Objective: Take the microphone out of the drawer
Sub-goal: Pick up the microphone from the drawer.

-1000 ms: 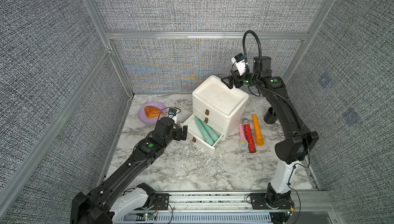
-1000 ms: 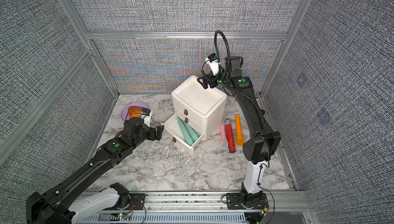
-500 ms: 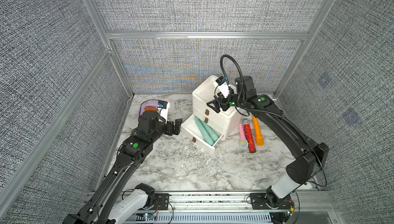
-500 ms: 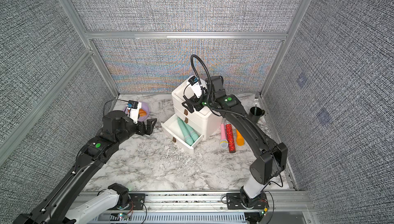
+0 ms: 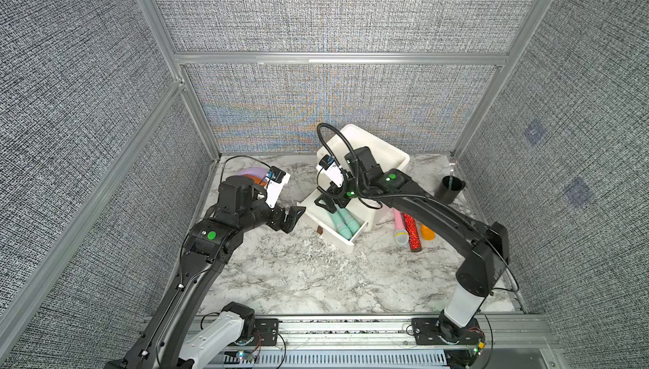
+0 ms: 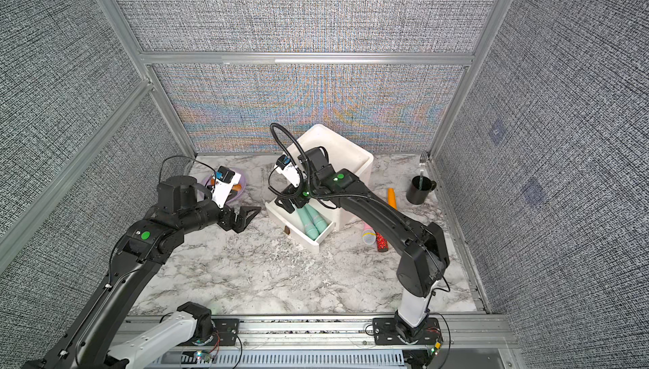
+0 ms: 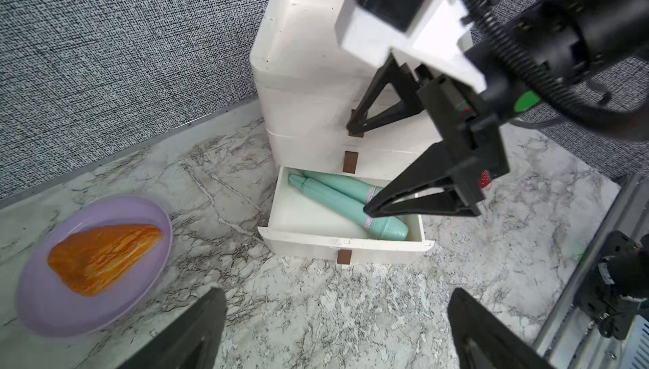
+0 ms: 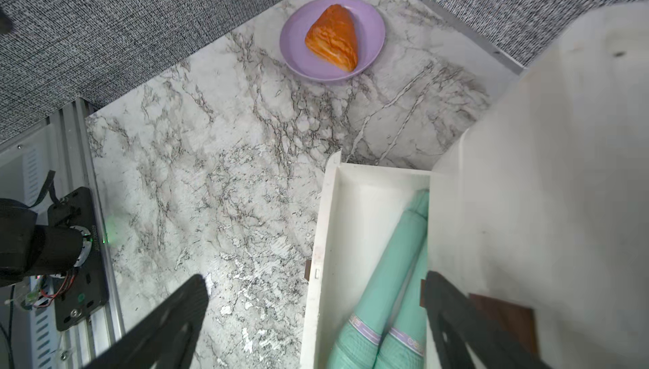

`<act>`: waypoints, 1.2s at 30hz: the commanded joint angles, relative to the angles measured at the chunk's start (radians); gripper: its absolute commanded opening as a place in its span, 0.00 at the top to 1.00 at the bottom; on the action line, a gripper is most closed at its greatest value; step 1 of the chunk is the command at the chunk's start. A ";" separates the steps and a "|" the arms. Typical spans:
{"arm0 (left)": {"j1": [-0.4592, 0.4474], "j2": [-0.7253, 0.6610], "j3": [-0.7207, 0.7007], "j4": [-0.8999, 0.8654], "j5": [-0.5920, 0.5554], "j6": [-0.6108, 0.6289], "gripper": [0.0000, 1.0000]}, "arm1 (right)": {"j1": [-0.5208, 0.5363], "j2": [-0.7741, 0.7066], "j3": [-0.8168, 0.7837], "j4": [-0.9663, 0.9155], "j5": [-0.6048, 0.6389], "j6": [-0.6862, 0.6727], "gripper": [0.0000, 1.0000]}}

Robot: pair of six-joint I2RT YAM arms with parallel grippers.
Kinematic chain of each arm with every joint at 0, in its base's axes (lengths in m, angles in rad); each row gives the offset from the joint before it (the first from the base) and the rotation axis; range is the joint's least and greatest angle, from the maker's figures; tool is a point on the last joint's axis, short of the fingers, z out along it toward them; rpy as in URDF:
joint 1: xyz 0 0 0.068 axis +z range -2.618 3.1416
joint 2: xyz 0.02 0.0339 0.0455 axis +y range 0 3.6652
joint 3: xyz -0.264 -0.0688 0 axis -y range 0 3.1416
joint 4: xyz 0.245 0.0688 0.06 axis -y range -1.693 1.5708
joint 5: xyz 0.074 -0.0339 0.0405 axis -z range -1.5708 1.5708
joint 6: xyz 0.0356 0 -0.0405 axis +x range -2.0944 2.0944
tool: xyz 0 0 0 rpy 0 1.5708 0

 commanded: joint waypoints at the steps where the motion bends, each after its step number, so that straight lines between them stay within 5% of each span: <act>1: 0.004 -0.022 -0.005 -0.011 0.073 0.036 0.00 | 0.014 0.059 0.040 -0.047 0.008 0.018 0.02; 9: 0.025 -0.117 -0.069 0.051 0.115 0.024 0.00 | 0.068 0.178 0.084 -0.054 0.174 0.115 0.03; 19: 0.045 -0.134 -0.089 0.073 0.176 0.011 0.00 | 0.056 0.227 0.056 -0.008 0.229 0.275 0.07; 24: 0.048 -0.145 -0.099 0.084 0.189 0.008 0.00 | 0.052 0.239 0.040 -0.005 0.251 0.307 0.18; 30: 0.048 -0.174 -0.117 0.114 0.188 0.001 0.00 | 0.053 0.240 0.011 0.024 0.338 0.358 0.47; 36: 0.048 -0.184 -0.126 0.125 0.181 0.003 0.00 | 0.053 0.279 0.019 0.014 0.401 0.379 0.50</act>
